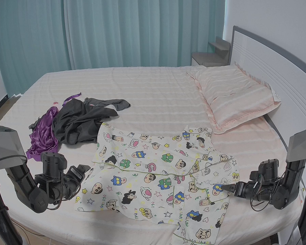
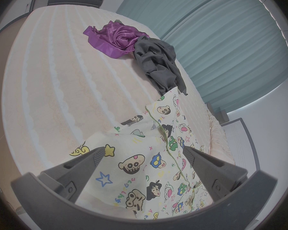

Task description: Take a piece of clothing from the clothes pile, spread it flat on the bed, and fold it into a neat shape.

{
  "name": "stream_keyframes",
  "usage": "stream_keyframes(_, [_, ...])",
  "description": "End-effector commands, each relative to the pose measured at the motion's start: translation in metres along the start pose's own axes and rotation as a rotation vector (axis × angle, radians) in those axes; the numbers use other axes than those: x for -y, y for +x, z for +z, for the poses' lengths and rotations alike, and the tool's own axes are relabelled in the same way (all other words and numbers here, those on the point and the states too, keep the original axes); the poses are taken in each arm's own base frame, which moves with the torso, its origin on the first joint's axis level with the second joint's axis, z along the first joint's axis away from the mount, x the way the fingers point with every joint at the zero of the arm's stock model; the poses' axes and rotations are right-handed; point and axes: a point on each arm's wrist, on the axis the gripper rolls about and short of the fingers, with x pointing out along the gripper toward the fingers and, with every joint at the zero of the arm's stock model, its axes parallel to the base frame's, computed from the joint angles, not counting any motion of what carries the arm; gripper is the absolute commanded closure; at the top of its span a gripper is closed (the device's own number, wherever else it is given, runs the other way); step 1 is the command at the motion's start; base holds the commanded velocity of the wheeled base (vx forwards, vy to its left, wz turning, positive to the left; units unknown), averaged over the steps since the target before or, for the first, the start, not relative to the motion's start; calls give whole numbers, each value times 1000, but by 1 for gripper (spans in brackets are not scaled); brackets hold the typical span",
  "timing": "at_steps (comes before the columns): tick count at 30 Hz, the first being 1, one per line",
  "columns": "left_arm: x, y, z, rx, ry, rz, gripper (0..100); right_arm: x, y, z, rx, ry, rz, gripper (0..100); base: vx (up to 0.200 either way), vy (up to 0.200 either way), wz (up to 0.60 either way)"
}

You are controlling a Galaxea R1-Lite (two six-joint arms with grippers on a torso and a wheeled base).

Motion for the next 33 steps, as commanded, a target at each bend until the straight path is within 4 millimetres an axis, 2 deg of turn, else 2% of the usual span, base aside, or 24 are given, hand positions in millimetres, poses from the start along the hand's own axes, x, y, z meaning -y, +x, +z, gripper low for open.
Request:
stream_keyframes(1, [-6, 2, -4, -18, 3, 25, 0, 6, 1, -20, -101, -32, -9, 0, 0, 0, 0])
stream_keyframes(6, [-6, 1, -10, -36, 18, 28, 0, 6, 2, -32, -159, -80, -9, 0, 0, 0, 0])
stream_keyframes(14, [-8, -1, -14, -52, 28, 35, 0, 2, 0, -37, -143, -102, 17, 0, 0, 0, 0])
stream_keyframes(20, [-8, -1, -14, -49, 24, 29, 0, 4, 0, -42, -145, -106, 20, 0, -200, 0, 0])
stream_keyframes(33, [-9, 1, -15, -52, 27, 39, 0, 2, 9, -58, -143, -139, 60, 0, 0, 0, 0])
